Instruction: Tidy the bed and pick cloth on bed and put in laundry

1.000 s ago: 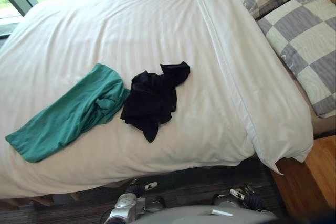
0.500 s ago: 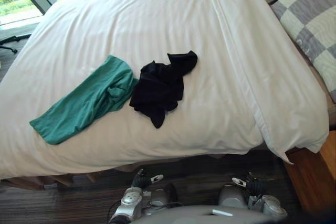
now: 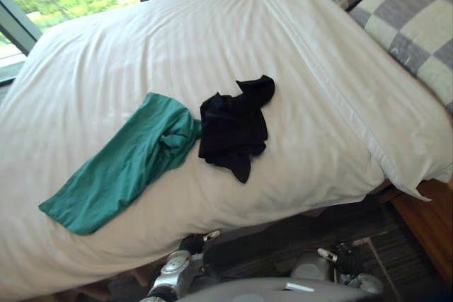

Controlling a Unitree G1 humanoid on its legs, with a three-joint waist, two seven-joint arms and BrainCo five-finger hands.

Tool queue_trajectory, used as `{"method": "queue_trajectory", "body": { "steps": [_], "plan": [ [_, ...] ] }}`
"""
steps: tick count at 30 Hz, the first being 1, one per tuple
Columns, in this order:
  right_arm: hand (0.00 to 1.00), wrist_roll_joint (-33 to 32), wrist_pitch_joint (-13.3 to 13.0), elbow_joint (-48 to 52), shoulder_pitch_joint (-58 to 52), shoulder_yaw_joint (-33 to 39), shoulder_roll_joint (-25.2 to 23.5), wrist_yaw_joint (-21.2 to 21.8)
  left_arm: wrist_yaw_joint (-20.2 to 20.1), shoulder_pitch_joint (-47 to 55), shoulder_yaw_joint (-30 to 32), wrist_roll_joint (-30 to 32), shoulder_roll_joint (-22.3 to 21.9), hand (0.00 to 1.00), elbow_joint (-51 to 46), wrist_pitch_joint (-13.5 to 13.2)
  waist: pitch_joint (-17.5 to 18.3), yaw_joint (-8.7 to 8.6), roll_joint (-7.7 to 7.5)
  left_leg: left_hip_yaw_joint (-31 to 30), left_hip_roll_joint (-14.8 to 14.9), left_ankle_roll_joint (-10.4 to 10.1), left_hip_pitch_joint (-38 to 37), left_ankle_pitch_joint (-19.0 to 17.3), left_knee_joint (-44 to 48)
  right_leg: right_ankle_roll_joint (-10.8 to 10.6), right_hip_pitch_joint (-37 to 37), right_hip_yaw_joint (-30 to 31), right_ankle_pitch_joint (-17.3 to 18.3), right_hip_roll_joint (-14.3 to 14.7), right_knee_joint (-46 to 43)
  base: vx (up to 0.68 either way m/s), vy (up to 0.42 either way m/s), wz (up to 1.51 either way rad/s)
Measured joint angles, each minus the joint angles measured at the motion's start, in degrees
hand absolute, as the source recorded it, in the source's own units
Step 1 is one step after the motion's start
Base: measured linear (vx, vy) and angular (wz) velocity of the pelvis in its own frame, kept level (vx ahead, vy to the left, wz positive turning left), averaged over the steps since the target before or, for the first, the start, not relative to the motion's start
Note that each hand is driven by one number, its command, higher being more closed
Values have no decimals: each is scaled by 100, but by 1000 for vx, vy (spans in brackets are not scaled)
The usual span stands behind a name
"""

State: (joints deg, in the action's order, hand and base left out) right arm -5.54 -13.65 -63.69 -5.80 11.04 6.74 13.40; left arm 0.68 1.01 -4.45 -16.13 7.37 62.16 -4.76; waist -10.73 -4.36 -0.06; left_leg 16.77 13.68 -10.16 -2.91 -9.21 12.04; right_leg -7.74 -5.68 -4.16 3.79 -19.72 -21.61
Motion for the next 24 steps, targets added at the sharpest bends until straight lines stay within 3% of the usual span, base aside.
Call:
{"method": "queue_trajectory", "body": {
  "steps": [1,2,3,4,5,8,11,13,15,20,24],
  "plan": [
    [0,-9,-47,31,-28,-108,-33,31,16,5,-1,1,15,0,4,25,1,1,-3,28,-25,36,-49,58,-141,-43,25,-56,85,158,-31,52,380,-18],
    [0,-80,-126,105,-89,-273,-80,84,63,-7,-1,4,-4,0,-6,47,13,4,-22,65,-191,203,-185,286,-588,-104,121,-190,414,643,-137,92,322,7],
    [0,-116,-171,130,-81,-398,-22,136,76,-16,3,41,-59,0,-14,40,18,-1,-18,75,-373,341,-223,468,-891,3,216,-220,746,1023,-8,94,291,14],
    [0,-119,-188,155,-85,-415,-9,157,85,-20,3,100,-77,0,-14,39,21,-7,-6,73,-426,370,-219,506,-952,21,255,-232,847,1121,99,88,231,22],
    [0,-169,-264,183,-117,-544,-14,226,103,-18,4,224,-127,0,-15,35,53,-11,-48,38,-637,448,-202,571,-1036,267,571,-269,920,1284,672,71,188,25],
    [0,-211,-443,183,-179,-572,8,292,122,56,-8,235,-219,0,-13,35,121,-54,40,-221,-885,592,-288,697,-1123,239,1004,-302,875,1124,1032,68,118,58],
    [0,-205,-489,172,-147,-738,5,349,243,94,0,226,-199,0,-19,-50,166,-22,-19,-352,-885,566,-360,854,-1276,257,1221,-471,864,1144,1172,19,-25,48],
    [0,-207,-493,120,-125,-919,50,333,352,146,11,198,-169,0,-17,-192,198,92,-63,-344,-874,534,-440,1137,-1564,298,1235,-526,839,1199,1218,-65,-46,13],
    [0,-211,-488,93,-76,-959,65,327,349,235,22,174,-149,0,-18,-246,209,64,-30,-384,-873,546,-510,1305,-1765,317,1300,-630,828,1231,1282,-117,-60,27],
    [0,-202,-392,85,-86,-986,88,323,399,361,391,125,-231,0,-19,-186,211,97,-7,-621,-858,558,-535,1348,-1788,317,1461,-930,850,1242,1274,-135,-13,33],
    [0,-198,-185,94,-113,-1185,152,281,678,527,928,-78,-357,0,-242,17,217,242,10,-805,-885,622,-307,1348,-1804,260,1446,-1145,896,1234,1278,-149,16,36]
  ]
}}
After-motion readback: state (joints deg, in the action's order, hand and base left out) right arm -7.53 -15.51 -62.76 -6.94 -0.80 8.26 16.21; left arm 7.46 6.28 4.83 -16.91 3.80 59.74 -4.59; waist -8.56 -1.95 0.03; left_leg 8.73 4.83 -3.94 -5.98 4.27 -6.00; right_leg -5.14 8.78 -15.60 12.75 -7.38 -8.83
